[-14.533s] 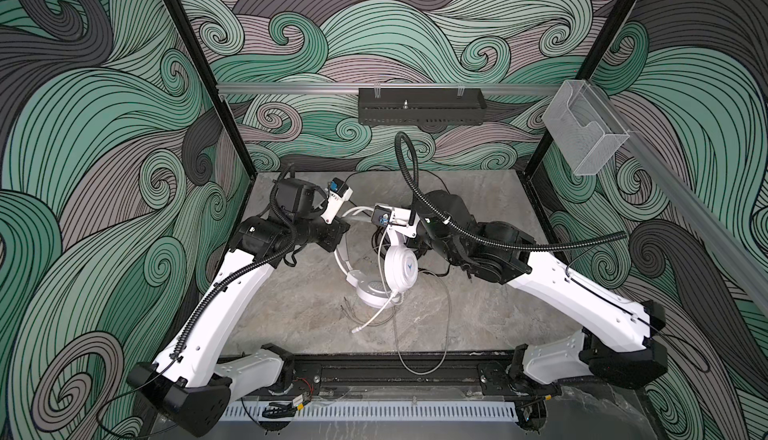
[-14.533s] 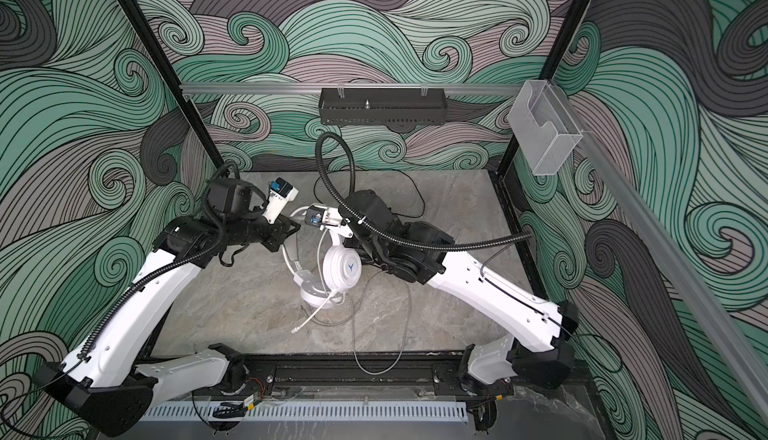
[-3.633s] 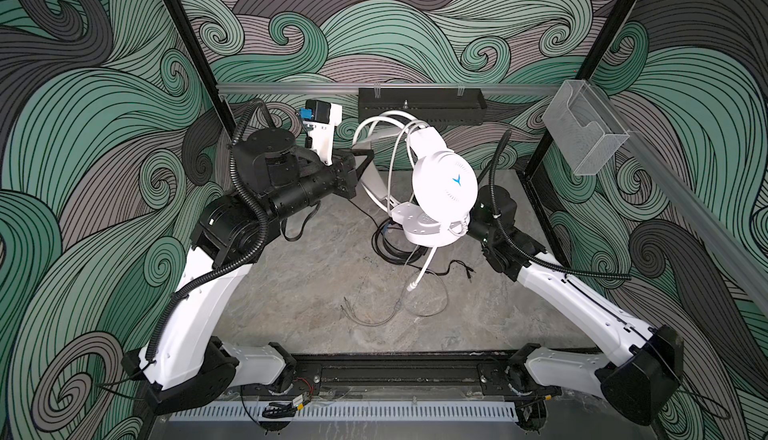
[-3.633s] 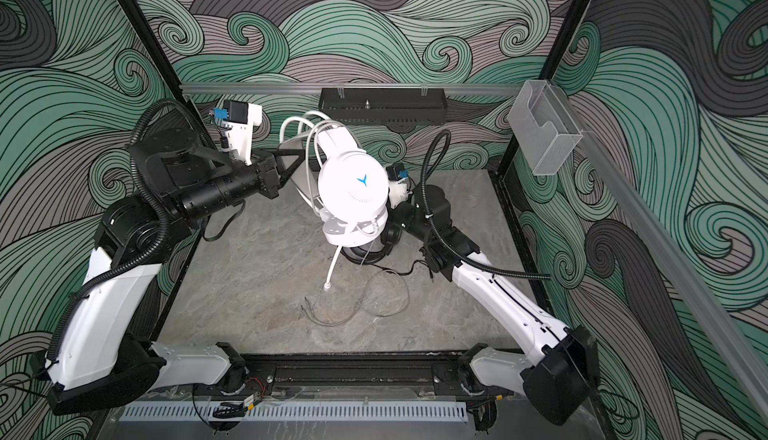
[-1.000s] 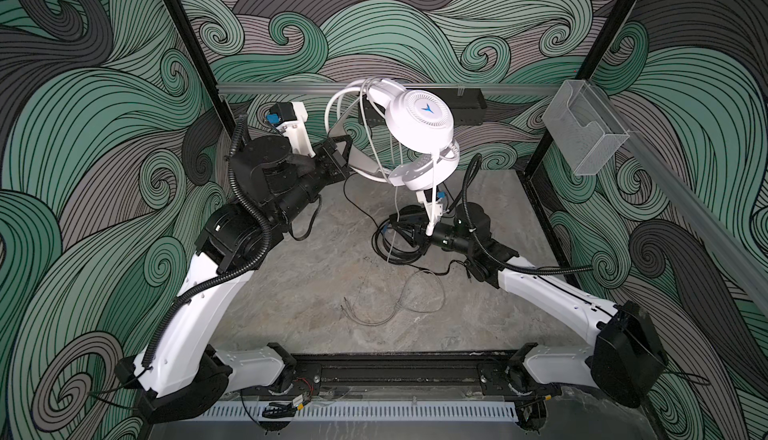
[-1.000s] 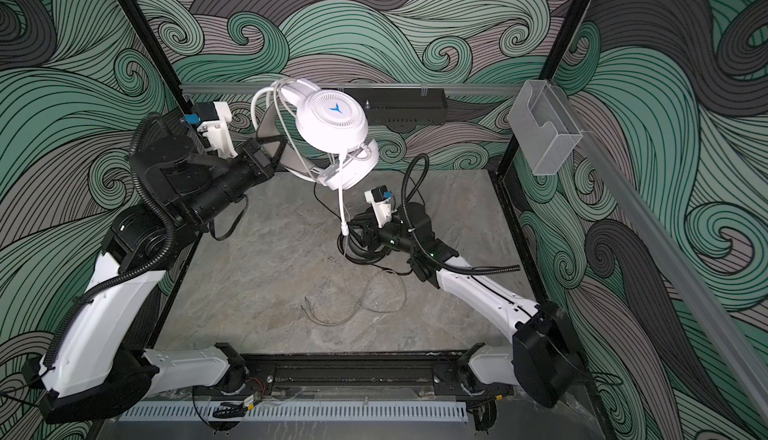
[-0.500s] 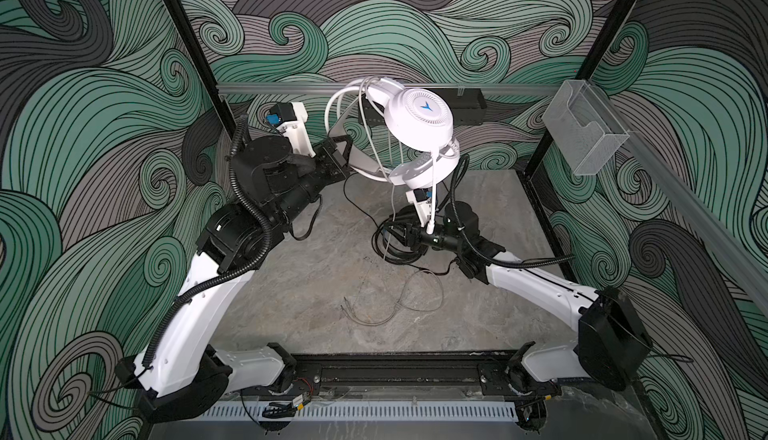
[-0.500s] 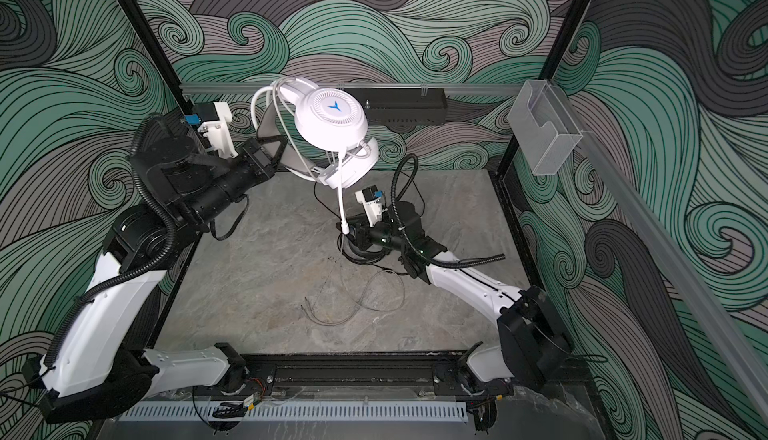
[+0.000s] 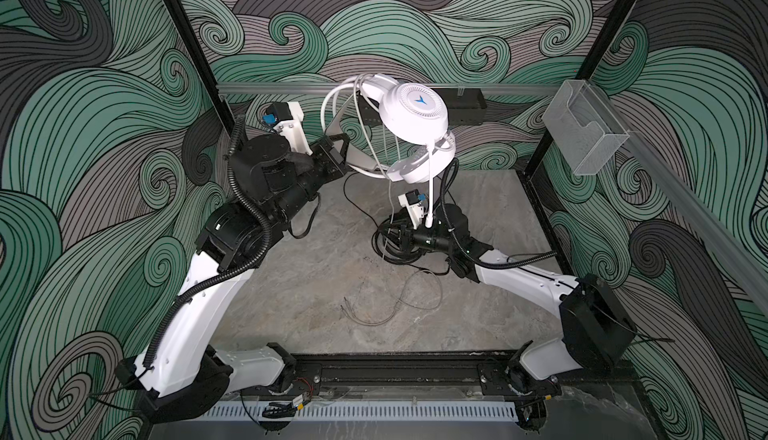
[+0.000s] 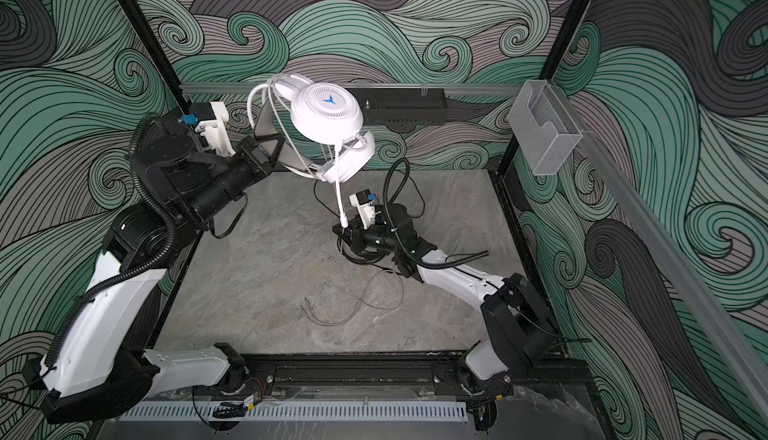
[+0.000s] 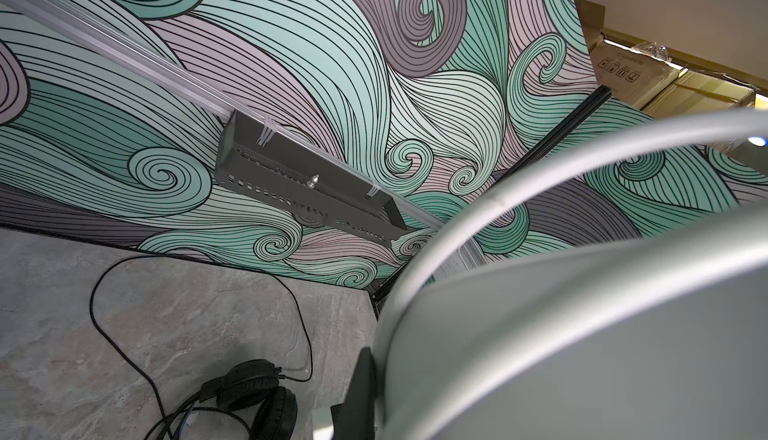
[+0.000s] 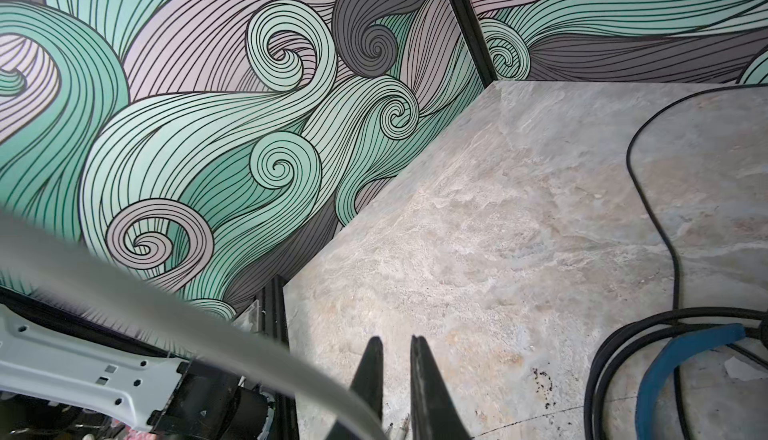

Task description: Wrap the headphones

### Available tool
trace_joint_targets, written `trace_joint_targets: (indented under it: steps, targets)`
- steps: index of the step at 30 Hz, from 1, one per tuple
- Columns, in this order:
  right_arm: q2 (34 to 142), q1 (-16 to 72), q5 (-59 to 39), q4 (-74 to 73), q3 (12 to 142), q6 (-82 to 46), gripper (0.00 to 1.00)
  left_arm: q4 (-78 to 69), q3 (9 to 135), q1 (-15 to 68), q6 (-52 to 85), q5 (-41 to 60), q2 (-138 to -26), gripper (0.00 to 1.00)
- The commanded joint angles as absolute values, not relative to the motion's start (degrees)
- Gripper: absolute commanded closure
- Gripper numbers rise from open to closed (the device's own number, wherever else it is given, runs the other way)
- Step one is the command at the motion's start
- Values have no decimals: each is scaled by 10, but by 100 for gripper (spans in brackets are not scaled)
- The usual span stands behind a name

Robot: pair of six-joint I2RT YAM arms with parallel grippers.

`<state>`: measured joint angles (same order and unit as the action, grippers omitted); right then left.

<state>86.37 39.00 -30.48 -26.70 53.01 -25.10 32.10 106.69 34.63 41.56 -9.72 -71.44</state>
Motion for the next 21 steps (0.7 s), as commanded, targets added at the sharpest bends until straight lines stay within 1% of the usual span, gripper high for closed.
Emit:
trace_joint_targets:
  steps: [1,3,9,16,21]
  targets:
    - [859,395,-311,-278,515,-249,93,268,1088,340,444,-91,-713,100]
    - [855,394,-309,-267,509,-241,100,267,1092,334,446,-91,-716,100]
    - [814,394,-289,-201,499,-199,100,286,1109,288,465,-91,-727,100]
    - [786,401,-264,-110,494,-140,100,246,1080,234,516,-49,-725,100]
    - [763,442,-226,8,529,-46,100,240,1078,227,531,-92,-734,100]
